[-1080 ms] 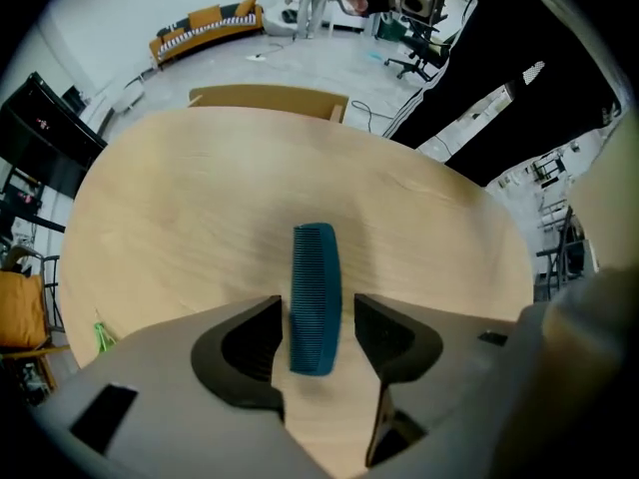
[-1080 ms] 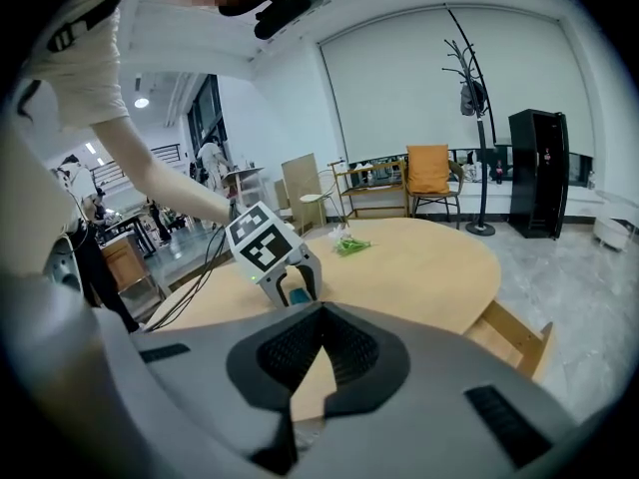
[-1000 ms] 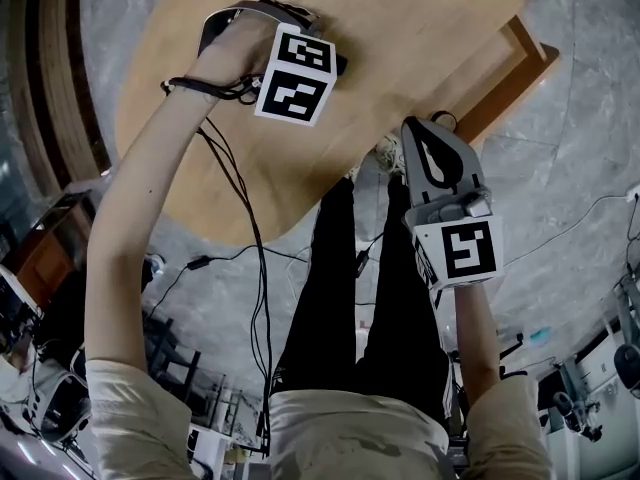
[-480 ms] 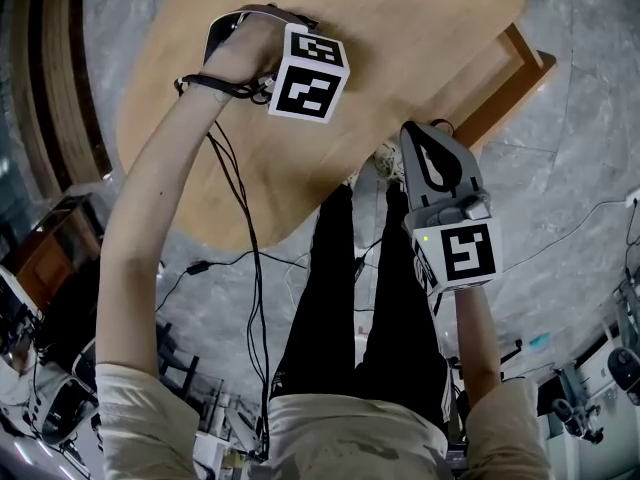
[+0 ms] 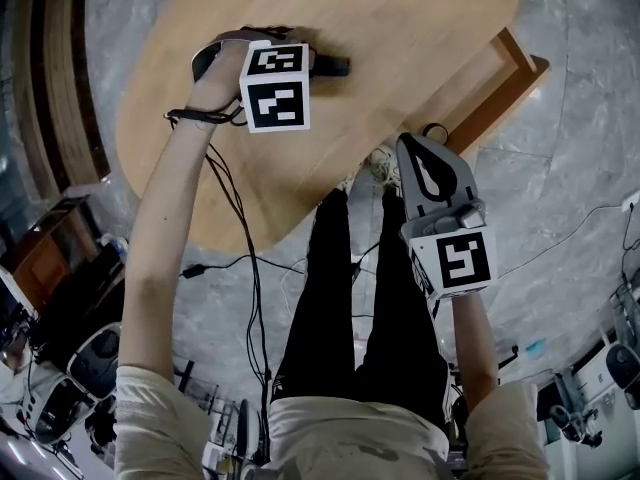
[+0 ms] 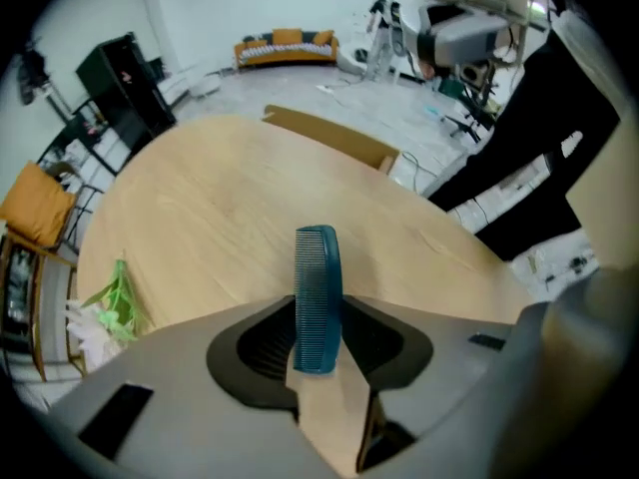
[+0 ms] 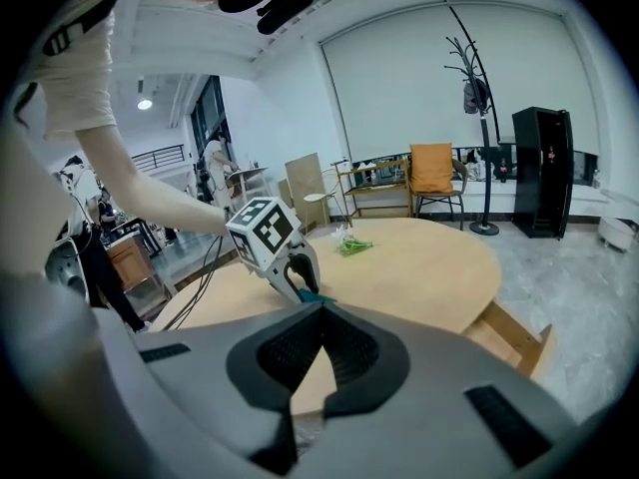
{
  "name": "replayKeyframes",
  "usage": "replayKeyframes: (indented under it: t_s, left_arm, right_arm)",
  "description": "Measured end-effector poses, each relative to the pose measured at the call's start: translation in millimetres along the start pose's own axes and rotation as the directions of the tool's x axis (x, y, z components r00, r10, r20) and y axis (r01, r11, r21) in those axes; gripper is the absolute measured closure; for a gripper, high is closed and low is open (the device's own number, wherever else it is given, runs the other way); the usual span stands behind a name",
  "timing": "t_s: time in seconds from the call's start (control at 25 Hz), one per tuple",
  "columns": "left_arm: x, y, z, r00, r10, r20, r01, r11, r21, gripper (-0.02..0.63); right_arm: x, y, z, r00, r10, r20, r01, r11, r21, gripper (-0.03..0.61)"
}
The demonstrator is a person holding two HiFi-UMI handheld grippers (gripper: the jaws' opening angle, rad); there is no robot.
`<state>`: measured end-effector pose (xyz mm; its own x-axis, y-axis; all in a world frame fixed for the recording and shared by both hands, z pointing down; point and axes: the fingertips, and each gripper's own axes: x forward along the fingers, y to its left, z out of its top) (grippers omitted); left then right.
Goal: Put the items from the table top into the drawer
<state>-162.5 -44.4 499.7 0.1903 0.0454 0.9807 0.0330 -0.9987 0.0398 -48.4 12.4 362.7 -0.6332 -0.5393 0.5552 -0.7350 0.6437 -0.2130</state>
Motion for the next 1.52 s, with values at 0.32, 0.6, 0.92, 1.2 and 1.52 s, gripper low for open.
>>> replayKeyframes:
  t_s: [0.32, 0.6, 0.92, 1.2, 1.52]
  left_arm:
    - [-138.6, 17.5, 46.2, 0.679, 0.634, 0.371, -0.167, 0.626, -0.762, 0.463]
    - [-197.0, -27.5, 57.8, 0.455, 0.860, 0.231, -0.060, 0.288, -0.956, 0.463]
    - [-217.1, -20.1, 78.9, 0.445, 0.847, 0.291, -0.076, 0.359, -0.930, 0.463]
    - [-208.5, -12.2, 105.2, 0.457, 0.822, 0.340, -0.052, 0.406, -0.912, 0.463]
    - [-126.6, -8.5, 203.6, 0.623, 0.656, 0.427, 0.022, 0.531, -0.847, 0.463]
  right_arm:
    - [-8.3, -4.9, 32.2, 0.998, -0.018, 0.061, 0.019, 1.000, -0.002, 0.572]
    - [-17.0, 8.2, 67.2, 0.989, 0.007, 0.145, -0.010, 1.000, 0.020, 0.572]
    - [-22.8, 6.2, 72.2, 0.987, 0.006, 0.162, -0.010, 1.000, 0.028, 0.572]
    - [-38.7, -26.7, 63.2, 0.980, -0.105, 0.170, 0.091, 0.992, 0.086, 0.573]
    - [-87.9, -121.2, 22.9, 0.936, -0.319, 0.149, 0.277, 0.928, 0.248, 0.572]
